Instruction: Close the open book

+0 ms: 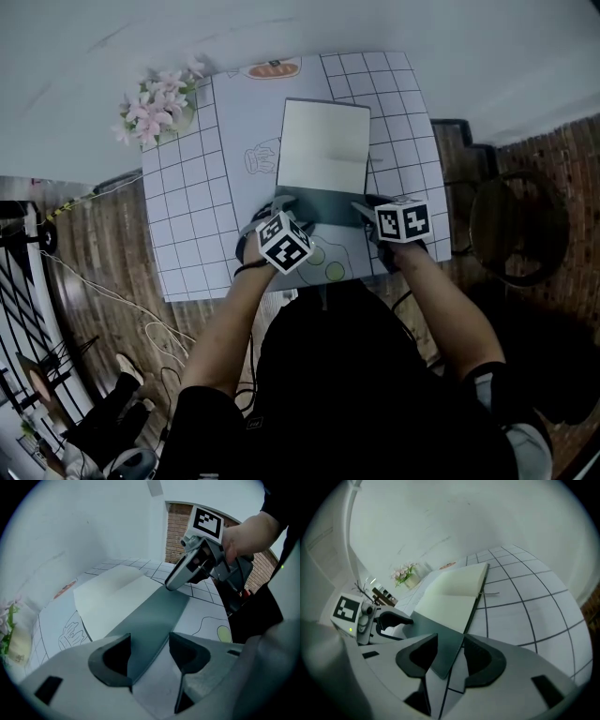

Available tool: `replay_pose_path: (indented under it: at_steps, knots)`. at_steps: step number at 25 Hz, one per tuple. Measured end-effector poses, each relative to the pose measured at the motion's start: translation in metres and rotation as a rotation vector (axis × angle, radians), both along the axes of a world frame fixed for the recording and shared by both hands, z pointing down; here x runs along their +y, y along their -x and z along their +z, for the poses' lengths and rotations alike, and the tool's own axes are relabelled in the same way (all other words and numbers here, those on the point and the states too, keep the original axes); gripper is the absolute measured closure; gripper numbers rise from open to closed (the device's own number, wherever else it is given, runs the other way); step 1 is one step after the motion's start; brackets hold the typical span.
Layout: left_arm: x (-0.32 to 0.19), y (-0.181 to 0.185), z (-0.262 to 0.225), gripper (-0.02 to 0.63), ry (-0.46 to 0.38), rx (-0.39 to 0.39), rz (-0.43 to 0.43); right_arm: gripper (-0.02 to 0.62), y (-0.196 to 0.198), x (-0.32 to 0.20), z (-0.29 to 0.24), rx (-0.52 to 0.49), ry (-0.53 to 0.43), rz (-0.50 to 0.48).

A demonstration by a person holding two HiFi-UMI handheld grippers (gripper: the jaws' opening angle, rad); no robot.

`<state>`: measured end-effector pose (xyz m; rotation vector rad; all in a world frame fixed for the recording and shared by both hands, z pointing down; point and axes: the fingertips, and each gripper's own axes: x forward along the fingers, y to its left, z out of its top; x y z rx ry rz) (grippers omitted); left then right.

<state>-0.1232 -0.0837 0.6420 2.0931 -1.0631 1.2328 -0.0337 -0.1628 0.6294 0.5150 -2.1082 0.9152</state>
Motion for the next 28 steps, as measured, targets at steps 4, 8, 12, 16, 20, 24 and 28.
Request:
replay_pose_path:
  at_steps: [4, 8, 12, 16, 20, 24, 28]
  knots:
    - [0.000, -0.001, 0.000, 0.365, -0.006, 0.005, 0.000, 0.443, -0.005, -0.005, -0.001, -0.008, 0.004, 0.095]
    - [0.000, -0.001, -0.001, 0.367, -0.013, -0.002, -0.004, 0.445, 0.000, -0.001, -0.001, -0.015, 0.005, 0.054]
    - [0.001, 0.000, 0.000, 0.365, -0.018, 0.002, -0.017, 0.541, -0.001, 0.001, 0.002, 0.001, 0.019, 0.051]
    - [0.001, 0.000, 0.000, 0.365, -0.027, 0.008, -0.021, 0.587, -0.004, -0.001, 0.003, -0.041, 0.065, 0.090]
    - [0.003, -0.001, -0.003, 0.365, -0.040, -0.022, 0.010, 0.589, -0.002, 0.000, -0.006, -0.099, 0.088, 0.108]
    - [0.008, -0.017, -0.014, 0.365, -0.075, -0.041, 0.091, 0.590, 0.000, 0.000, -0.020, -0.135, 0.070, 0.108]
    - [0.010, -0.033, -0.026, 0.365, -0.114, -0.066, 0.153, 0.591, 0.001, -0.004, -0.032, -0.163, 0.068, 0.123]
